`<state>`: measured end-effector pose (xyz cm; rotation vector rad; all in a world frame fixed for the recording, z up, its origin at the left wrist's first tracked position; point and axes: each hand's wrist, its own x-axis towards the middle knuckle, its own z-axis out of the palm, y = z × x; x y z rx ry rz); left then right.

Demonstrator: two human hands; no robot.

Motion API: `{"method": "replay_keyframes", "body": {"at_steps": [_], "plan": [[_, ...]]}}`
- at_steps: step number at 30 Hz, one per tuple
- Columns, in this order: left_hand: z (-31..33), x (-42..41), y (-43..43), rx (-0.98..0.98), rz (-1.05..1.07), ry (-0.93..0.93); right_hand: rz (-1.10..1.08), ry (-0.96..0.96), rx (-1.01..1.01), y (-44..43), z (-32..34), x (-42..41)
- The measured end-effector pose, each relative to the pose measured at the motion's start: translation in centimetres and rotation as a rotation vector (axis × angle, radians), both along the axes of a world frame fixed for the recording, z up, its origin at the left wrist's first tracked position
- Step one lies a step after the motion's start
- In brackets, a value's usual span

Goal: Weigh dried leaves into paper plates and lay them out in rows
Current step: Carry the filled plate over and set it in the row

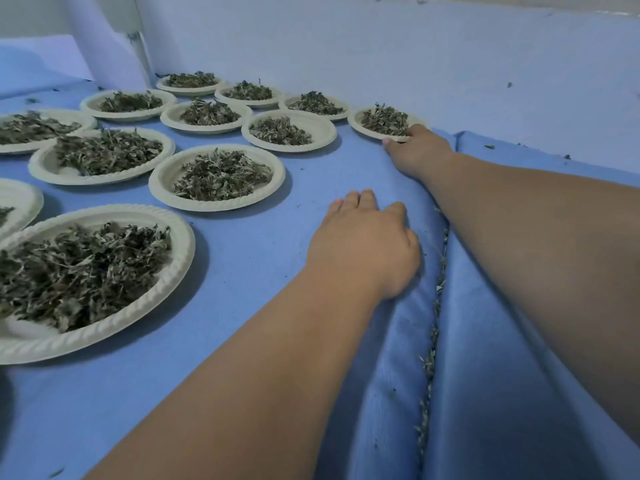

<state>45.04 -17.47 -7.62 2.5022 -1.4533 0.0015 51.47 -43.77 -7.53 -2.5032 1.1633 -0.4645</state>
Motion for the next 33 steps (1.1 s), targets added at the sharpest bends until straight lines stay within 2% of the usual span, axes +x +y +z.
{"method": "replay_keyframes", "body": {"at_steps": [12,17,21,26,29,33], "plan": [[0.0,-0.3,-0.4,-0.033,-0.004,-0.001,-0.038,-0.054,-0.027,-0.8,-0.2,-0.1],[-0.1,-0.2,-0.6,-0.012,-0.017,-0.013,-0.073,0.12,-0.017,0.6,-0.5,-1.0],[0.0,-0.1,-1.0,0.024,-0.083,-0.034,0.026,0.339,-0.05,2.8,0.0,-2.3],[0.7,-0.5,-0.2,0.028,-0.174,0.017,0.118,0.274,0.05,6.9,0.5,-6.4],[1.4,-1.8,0.4,0.02,-0.136,0.044,0.21,0.382,-0.057,8.6,1.0,-11.2],[1.3,-5.5,1.3,0.01,-0.084,0.119,0.324,0.381,-0.143,10.7,0.9,-17.9]]}}
